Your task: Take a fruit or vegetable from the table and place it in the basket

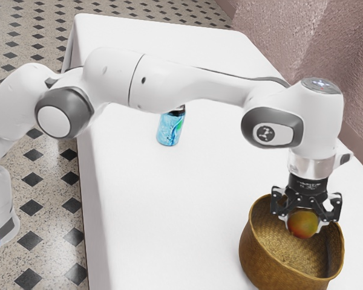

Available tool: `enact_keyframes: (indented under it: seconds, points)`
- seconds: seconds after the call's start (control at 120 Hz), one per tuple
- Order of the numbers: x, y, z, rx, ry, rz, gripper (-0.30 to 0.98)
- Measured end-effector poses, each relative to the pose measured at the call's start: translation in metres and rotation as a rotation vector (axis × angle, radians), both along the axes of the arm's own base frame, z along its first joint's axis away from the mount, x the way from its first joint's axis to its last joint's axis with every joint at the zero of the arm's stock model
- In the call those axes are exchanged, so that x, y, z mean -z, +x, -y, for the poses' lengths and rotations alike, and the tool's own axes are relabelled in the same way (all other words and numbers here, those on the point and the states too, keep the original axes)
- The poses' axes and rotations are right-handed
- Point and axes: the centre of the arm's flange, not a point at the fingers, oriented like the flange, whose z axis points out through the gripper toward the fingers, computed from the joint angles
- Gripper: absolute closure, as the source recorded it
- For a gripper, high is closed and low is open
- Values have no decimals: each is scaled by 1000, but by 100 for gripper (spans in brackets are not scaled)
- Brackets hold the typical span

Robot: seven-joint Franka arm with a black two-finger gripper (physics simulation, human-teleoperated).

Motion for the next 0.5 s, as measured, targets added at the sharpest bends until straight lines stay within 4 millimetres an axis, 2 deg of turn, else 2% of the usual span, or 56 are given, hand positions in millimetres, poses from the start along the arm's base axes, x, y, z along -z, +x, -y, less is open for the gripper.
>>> enact_keyframes:
  seconds: [0.05, 0.175, 0.283, 0.317, 0.35, 0.383, 0.408, 0.45, 0.5]
  points:
    - [4, 0, 1, -3, -2, -10, 32]
    - [8, 1, -1, -13, -8, -18, 15]
    - [10, 6, -9, -30, -5, -19, 7]
    - [2, 6, -18, -46, 9, -4, 6]
    - [-17, -4, -34, -66, 35, 8, 4]
    - [-40, -22, -52, -87, 31, 3, 3]
    - [-56, -34, -79, -120, 13, -9, 3]
    - [-83, -40, -145, -182, -3, -2, 2]
    - [-102, -34, -241, -187, 74, 47, 2]
